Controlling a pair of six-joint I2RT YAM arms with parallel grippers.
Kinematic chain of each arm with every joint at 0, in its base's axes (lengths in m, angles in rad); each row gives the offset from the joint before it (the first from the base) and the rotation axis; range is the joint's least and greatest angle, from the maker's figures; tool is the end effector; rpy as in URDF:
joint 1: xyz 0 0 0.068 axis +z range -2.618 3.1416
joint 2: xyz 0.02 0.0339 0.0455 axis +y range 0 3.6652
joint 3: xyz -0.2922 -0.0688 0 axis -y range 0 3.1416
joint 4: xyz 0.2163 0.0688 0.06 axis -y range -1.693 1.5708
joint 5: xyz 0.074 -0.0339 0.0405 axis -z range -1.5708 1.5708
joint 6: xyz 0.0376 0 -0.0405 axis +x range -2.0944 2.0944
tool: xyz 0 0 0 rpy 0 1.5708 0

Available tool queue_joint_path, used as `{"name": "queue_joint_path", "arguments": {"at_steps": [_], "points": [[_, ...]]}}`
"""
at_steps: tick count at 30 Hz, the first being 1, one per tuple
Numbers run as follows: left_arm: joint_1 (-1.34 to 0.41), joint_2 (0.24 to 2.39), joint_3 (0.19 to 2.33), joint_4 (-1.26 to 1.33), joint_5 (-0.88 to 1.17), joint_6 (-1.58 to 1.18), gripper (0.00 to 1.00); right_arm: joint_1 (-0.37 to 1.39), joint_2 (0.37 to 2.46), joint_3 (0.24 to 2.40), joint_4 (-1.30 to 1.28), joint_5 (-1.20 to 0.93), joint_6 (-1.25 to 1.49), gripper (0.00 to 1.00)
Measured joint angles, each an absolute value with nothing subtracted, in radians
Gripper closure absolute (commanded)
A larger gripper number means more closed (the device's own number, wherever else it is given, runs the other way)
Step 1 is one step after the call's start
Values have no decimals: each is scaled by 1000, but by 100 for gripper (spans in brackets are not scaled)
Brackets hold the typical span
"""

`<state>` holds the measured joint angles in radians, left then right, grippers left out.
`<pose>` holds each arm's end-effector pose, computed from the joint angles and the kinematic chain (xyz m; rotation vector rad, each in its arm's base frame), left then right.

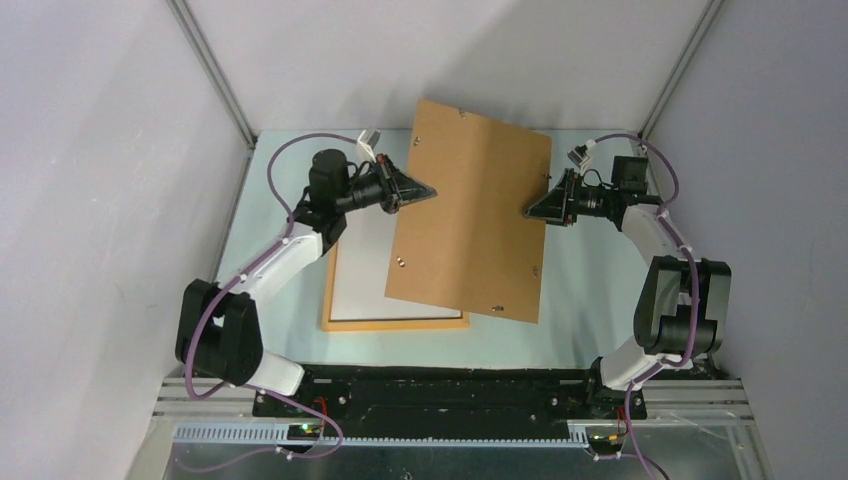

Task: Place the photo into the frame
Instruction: Place the photo frame item in the photo frame.

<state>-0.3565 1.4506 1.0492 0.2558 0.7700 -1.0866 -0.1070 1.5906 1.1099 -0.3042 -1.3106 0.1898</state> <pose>0.2790 -0.1318 0.3597 -0.0566 2.0044 -1.6560 0.3067 0.0036 0.2997 -0.3284 2.0347 1.5418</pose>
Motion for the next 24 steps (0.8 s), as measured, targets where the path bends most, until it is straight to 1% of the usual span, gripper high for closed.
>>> {"name": "queue_joint_path", "arguments": {"at_steps": [4, 9, 13, 24], "points": [[-356, 1438, 1009, 293, 764, -1105, 100, -107, 1592, 1106, -289, -1344, 191, 32], [-356, 1430, 980, 336, 756, -1120, 100, -107, 1592, 1088, -276, -1380, 192, 45], [-356, 1423, 965, 359, 749, -1127, 100, -106, 1592, 1084, -274, -1405, 192, 52], [-345, 1389, 923, 403, 743, -1124, 100, -123, 1555, 1079, -276, -1452, 199, 63]]}}
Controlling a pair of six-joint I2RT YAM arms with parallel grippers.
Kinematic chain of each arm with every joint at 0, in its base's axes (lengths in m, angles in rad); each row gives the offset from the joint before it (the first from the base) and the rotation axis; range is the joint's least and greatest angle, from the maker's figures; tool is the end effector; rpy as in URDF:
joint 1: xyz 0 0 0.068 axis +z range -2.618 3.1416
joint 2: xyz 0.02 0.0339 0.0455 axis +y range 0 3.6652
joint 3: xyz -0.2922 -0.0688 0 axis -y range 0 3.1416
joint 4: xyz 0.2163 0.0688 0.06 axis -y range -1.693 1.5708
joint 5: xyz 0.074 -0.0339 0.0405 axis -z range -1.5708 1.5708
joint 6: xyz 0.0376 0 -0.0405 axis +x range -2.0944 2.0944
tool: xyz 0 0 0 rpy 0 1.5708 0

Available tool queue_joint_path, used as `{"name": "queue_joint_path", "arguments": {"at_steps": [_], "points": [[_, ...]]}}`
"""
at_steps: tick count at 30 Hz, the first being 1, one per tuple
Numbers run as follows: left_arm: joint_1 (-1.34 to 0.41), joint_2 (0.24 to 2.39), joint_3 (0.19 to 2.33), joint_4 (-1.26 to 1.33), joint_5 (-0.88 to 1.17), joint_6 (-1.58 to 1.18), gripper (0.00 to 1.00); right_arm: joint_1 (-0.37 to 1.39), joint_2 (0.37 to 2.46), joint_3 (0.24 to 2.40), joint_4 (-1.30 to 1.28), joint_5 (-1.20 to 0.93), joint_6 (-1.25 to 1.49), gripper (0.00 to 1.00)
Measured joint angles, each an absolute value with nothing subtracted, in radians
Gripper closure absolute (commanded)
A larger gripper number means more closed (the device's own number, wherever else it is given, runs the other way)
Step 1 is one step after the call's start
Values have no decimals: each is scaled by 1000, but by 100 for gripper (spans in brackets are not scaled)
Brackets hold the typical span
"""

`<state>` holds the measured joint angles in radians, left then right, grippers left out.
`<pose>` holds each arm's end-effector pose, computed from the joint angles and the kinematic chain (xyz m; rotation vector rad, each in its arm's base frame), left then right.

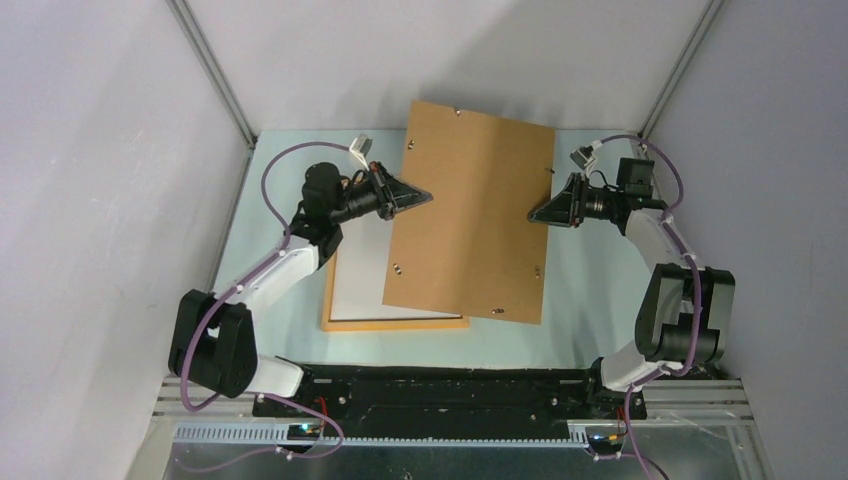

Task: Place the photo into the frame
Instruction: Place the photo frame item in the photo frame.

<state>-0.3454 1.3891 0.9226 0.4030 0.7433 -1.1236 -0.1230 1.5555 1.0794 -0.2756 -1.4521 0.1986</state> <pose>0.2632 -0.1217 0.3507 -0.0740 1.9230 -1.6596 0.2950 0.0012 0.3063 -0.4063 1.9343 1.6665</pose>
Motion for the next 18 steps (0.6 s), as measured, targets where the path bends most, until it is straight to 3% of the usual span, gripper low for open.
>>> {"name": "queue_joint_path", "arguments": {"at_steps": [13, 18], "points": [[-340, 1385, 912, 441, 757, -1089, 100, -129, 1490, 1077, -278, -1468, 210, 76], [-339, 1385, 910, 441, 756, -1054, 100, -132, 1489, 1076, -278, -1481, 240, 100]]}}
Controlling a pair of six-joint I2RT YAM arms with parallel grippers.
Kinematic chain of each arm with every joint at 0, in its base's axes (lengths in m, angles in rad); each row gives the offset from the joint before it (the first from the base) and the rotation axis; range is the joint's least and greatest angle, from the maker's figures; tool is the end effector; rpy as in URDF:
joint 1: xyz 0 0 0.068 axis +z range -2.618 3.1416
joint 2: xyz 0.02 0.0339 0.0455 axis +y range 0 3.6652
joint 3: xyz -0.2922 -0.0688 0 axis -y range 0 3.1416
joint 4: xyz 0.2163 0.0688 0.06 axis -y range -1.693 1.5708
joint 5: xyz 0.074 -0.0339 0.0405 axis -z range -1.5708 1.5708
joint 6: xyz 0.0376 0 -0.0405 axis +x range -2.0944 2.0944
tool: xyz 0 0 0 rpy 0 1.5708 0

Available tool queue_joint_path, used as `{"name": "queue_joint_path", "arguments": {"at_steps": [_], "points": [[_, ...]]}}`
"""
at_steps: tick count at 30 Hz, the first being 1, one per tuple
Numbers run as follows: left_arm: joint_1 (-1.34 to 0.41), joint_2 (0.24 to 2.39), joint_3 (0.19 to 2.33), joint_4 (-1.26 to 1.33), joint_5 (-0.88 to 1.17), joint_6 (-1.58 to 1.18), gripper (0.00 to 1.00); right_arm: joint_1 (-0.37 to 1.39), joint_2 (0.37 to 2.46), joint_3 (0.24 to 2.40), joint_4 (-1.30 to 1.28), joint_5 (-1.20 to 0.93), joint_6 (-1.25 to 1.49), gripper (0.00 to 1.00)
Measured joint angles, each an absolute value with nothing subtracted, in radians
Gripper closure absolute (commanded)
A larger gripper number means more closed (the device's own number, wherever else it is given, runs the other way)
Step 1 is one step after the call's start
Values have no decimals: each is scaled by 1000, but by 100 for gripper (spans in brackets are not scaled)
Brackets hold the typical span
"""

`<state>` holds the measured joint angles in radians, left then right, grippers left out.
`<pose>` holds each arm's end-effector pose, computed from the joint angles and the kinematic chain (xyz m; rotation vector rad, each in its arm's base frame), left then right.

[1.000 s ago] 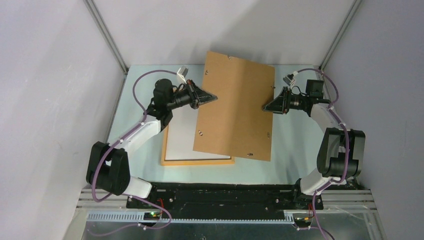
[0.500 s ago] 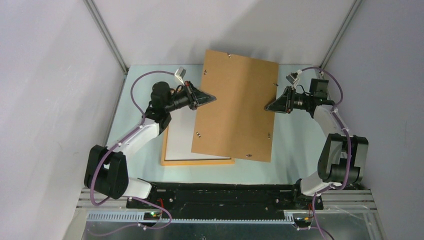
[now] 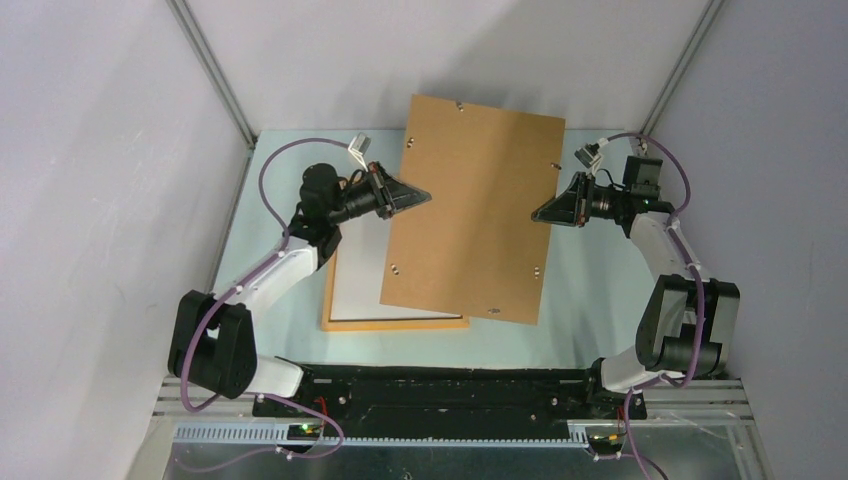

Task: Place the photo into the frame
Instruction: Place the photo frame item in the photo frame.

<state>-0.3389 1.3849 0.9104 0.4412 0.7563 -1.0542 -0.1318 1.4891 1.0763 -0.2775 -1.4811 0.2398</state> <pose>0.2622 -0.1198 0.3518 0.0173 1.8759 -1.6203 0.2805 0.0006 0.3236 -0.4267 1.9008 1.6787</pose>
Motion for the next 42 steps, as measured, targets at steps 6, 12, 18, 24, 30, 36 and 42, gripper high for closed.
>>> {"name": "queue_joint_path", "arguments": {"at_steps": [6, 12, 18, 24, 30, 36, 42], "points": [[-334, 1376, 896, 429, 752, -1025, 85, -134, 1489, 1071, -273, -1524, 276, 100], [-321, 1353, 875, 336, 679, -925, 47, -125, 1489, 1070, -262, -1535, 295, 100], [-261, 1340, 864, 231, 574, -828, 22, -112, 1501, 1070, -248, -1487, 303, 100], [-244, 1299, 864, 179, 538, -759, 5, -55, 1503, 1069, -197, -1449, 361, 100], [-171, 1265, 868, 117, 532, -705, 0, -20, 1539, 1069, -78, -1422, 482, 100], [-49, 1227, 870, 57, 549, -665, 0, 16, 1625, 1069, 56, -1373, 603, 100], [48, 1208, 896, -4, 572, -623, 0, 82, 1722, 1068, 255, -1350, 782, 100]]}}
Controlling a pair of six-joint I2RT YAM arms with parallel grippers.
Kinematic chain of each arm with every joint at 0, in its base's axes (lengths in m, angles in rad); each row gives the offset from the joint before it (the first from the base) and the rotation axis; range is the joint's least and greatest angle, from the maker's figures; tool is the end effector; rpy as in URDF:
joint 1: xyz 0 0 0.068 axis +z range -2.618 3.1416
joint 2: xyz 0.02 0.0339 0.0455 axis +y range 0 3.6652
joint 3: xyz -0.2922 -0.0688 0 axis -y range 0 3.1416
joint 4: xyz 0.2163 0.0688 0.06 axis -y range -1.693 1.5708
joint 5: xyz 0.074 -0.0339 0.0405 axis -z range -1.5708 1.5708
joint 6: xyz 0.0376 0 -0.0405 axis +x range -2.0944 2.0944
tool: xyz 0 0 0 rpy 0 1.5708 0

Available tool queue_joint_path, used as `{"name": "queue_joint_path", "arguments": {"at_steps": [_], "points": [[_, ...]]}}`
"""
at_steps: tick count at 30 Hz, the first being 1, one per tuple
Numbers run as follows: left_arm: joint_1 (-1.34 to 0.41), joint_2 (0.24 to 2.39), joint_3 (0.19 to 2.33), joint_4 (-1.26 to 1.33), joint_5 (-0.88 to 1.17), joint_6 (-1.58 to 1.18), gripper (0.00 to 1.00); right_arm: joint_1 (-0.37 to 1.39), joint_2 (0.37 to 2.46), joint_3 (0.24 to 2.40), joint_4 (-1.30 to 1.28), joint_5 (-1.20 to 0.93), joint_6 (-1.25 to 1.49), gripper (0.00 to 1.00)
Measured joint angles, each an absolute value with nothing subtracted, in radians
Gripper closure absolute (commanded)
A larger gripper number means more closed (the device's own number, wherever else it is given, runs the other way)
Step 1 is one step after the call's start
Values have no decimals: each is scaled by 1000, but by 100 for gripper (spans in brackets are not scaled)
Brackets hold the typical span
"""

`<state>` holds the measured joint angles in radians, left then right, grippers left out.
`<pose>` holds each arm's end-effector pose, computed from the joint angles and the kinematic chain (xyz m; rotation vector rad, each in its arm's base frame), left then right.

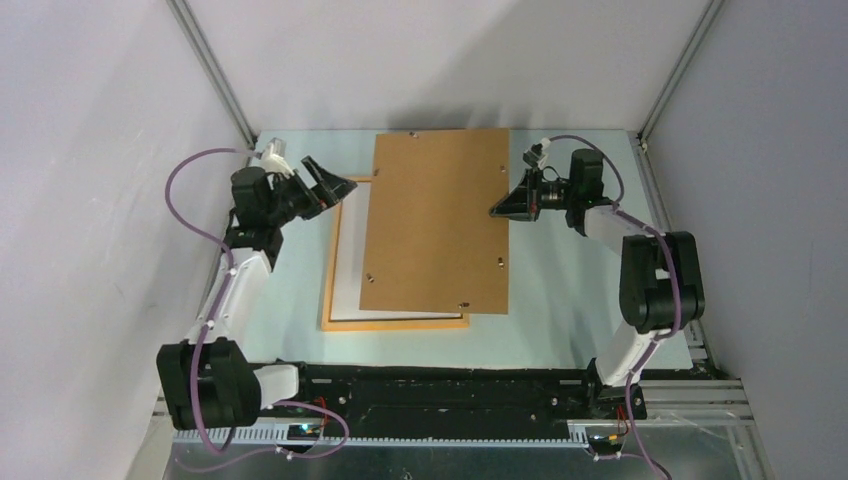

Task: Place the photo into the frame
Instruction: Place the photo frame item in the photo frame.

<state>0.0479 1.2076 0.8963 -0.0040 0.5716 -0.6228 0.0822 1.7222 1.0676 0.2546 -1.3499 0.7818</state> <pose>0.2416 -0.0088 0.3447 -0.2425 1.9256 -0.9254 0.3438 0.0651 0.2862 -0.2873 2.0690 1.8533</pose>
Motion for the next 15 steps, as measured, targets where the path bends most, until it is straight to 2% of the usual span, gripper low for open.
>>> {"name": "queue_joint_path", "arguments": {"at_steps": [9, 15], "points": [[112, 1152, 911, -131, 567, -518, 0, 147, 1899, 1067, 612, -1344, 1077, 100], [120, 1126, 911, -178, 540, -469, 0, 186, 1936, 1067, 709, -1330, 1155, 100]]}}
